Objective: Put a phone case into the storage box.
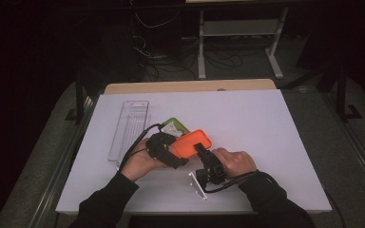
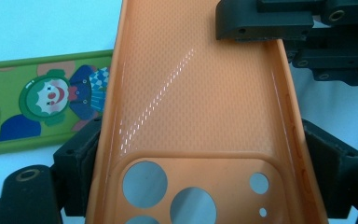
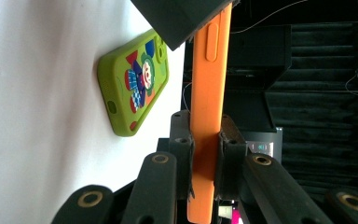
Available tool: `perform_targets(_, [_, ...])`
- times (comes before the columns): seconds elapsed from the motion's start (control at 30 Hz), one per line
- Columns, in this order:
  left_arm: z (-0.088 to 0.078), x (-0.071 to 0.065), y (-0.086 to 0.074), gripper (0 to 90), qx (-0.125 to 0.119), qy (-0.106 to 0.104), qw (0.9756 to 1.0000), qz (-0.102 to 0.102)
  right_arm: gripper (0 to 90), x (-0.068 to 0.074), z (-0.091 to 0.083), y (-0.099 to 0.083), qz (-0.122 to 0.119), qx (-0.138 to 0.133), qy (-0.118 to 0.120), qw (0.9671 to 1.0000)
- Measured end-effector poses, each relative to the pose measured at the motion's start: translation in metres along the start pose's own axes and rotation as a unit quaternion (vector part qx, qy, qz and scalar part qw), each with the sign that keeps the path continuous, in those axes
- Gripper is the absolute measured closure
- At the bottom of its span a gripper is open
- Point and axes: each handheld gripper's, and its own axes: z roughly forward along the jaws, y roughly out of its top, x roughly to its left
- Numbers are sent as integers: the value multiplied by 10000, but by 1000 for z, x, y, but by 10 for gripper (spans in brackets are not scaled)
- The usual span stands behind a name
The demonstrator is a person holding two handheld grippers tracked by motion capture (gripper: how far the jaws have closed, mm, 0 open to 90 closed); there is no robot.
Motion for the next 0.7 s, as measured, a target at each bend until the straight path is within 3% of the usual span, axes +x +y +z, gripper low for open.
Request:
perform_targets(0.03, [-1, 1, 0, 142, 4, 21, 10000, 86, 786, 0, 0, 0, -19, -13, -36, 10000])
perform_targets(0.1, [-2, 1, 0, 114, -142, -38, 9999, -37, 786, -1, 0, -1, 13, 0, -24, 10000])
perform_targets(0.23, [-4, 2, -1, 14, -221, -133, 9997, -15, 785, -1, 0, -2, 63, 28, -3, 10000])
perform_targets(0.37, [-6, 1, -2, 0, -381, -270, 9989, -45, 785, -2, 1, -5, 65, 59, 35, 10000])
perform_targets(0.4, [-8, 2, -2, 0, -318, -285, 9991, 71, 785, -3, 1, -6, 94, 69, 43, 9999])
perform_targets(0.47, [-10, 3, -2, 0, -312, -294, 9990, 97, 785, -4, 1, -7, 136, 93, 49, 9999])
perform_targets(0.7, [-14, 3, -4, 0, -459, -277, 9985, 55, 784, -7, 1, -16, 501, 132, 103, 9986])
